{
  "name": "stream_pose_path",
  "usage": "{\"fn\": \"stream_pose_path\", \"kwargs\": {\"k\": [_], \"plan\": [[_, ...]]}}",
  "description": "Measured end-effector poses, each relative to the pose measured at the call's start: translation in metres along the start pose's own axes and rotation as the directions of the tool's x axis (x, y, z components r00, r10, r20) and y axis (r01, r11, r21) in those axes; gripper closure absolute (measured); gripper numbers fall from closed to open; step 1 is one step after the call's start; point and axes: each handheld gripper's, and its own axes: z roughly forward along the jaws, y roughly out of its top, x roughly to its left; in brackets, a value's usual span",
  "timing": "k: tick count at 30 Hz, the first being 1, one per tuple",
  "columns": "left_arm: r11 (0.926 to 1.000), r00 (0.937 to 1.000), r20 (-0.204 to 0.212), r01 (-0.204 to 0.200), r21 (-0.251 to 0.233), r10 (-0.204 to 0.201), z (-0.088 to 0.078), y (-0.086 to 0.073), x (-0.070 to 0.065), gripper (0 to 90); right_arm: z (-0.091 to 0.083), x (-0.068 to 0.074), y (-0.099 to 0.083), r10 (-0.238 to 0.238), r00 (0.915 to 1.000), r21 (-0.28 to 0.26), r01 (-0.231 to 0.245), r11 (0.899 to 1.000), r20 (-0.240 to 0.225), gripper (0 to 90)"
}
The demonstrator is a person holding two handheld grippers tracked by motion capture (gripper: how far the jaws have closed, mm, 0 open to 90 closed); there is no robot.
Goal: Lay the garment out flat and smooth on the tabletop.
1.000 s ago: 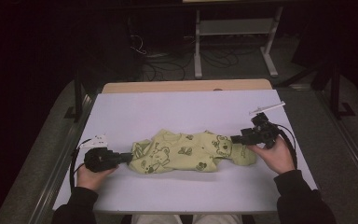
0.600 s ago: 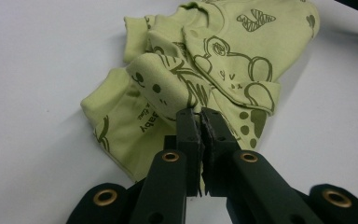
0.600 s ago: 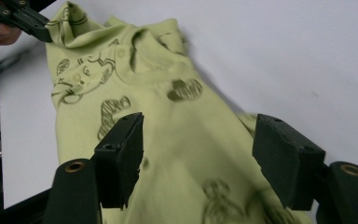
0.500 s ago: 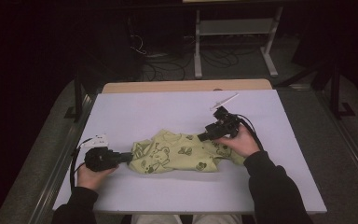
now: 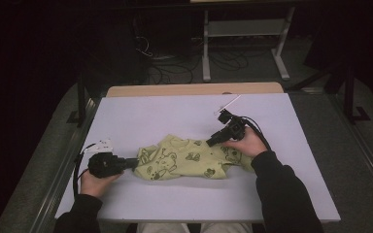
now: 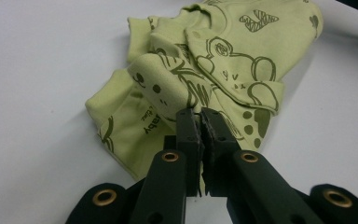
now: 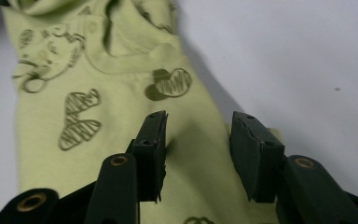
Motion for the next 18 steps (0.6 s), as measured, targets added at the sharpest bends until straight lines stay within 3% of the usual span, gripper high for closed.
{"fn": "stream_pose_path", "kwargs": {"k": [3, 4, 5, 6, 7, 13, 18], "plan": [[1.0, 1.0, -0.002, 0.001, -0.001, -0.001, 0.0, 0.0, 0.0, 85.3, 0.003, -0.004, -0.001, 0.017, 0.9997, 0.008, -0.017, 1.0, -0.015, 60.4], [1.0, 1.0, -0.003, 0.0, -0.001, 0.0, 0.0, 0.0, 0.0, 85.3, 0.004, -0.004, -0.001, 0.019, 0.9998, 0.016, -0.019, 1.0, -0.009, 67.1], [1.0, 1.0, -0.003, 0.0, -0.001, 0.0, -0.001, 0.0, 0.0, 85.2, 0.004, -0.003, -0.002, 0.01, 1.0, 0.018, -0.01, 1.0, 0.001, 79.9], [1.0, 1.0, -0.002, 0.001, -0.001, -0.001, -0.001, 0.0, 0.001, 85.2, 0.004, -0.003, -0.002, 0.01, 1.0, 0.018, -0.01, 1.0, 0.001, 79.9], [1.0, 1.0, -0.002, 0.005, -0.003, -0.005, -0.001, 0.0, 0.001, 85.0, 0.001, 0.001, -0.003, -0.002, 1.0, 0.02, 0.001, 1.0, 0.006, 86.5], [0.9995, 0.9996, 0.002, 0.027, -0.014, -0.027, -0.002, 0.0, 0.003, 80.9, -0.013, 0.013, -0.006, -0.039, 0.9992, -0.02, 0.04, 0.999, 0.011, 87.9], [0.994, 0.9964, 0.0, 0.085, -0.069, -0.085, -0.007, 0.0, 0.008, 66.3, -0.029, 0.026, -0.015, -0.088, 0.9961, -0.094, 0.088, 0.992, 0.002, 87.8]]}}
